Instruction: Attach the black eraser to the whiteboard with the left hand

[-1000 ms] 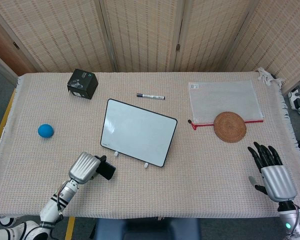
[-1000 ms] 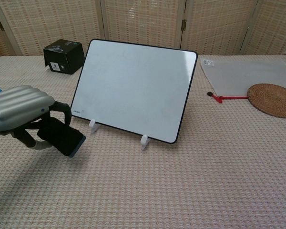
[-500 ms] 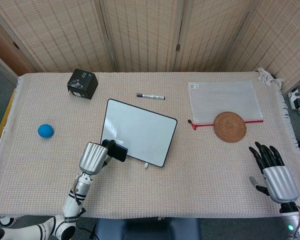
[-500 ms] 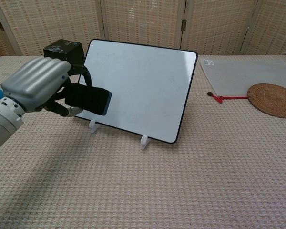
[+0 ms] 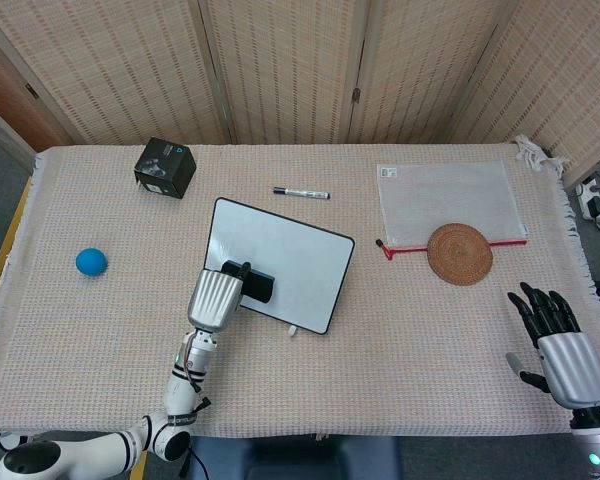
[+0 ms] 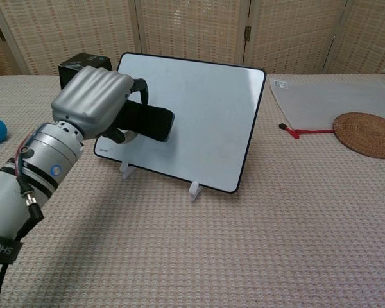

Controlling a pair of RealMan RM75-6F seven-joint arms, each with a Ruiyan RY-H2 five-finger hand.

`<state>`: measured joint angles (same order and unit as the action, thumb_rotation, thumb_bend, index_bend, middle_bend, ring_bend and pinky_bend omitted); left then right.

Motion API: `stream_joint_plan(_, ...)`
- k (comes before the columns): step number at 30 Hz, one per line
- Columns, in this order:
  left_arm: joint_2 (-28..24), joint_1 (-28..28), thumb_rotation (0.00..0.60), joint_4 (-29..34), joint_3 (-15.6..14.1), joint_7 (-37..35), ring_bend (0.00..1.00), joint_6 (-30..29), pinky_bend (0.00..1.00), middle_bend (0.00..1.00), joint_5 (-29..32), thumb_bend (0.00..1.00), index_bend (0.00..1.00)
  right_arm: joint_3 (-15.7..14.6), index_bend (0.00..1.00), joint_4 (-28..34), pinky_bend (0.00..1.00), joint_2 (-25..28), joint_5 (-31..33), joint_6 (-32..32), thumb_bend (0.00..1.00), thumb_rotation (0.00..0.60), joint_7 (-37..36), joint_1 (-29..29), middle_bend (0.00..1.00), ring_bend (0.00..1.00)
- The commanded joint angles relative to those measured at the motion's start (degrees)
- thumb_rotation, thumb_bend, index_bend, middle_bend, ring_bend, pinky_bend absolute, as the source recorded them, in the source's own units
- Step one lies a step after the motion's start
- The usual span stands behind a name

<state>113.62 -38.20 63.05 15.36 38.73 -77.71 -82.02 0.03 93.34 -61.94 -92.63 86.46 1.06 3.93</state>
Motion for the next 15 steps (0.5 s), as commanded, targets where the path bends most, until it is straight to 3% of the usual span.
stream_joint_plan(1,1.48,-1.32,0.6,-1.97,1.12,0.81,0.95,1.02,1.0,1.0,1.19,0.35,0.73,0.04,0.0,-0.01,0.0,0.14,0.05,-0.12,0.32,0.6,-0.24,0.04,0.0,0.0)
stream_joint_plan(9,4.07,-3.08,0.6,-6.17,1.87,0.45,0.95,1.07,1.0,1.0,2.04,0.35,0.7,0.12,0.0,-0.07,0.0,0.45,0.0,0.08,0.32,0.6,-1.05,-0.06,0.0,0.0)
stream_joint_plan(15,4.78,-3.58,0.6,-7.47,1.45,-0.58,0.95,1.62,1.0,1.0,2.4,0.35,0.53,-0.04,0.0,-0.07,0.0,0.32,-0.5,0.5,0.32,0.6,-0.9,-0.29,0.0,0.0)
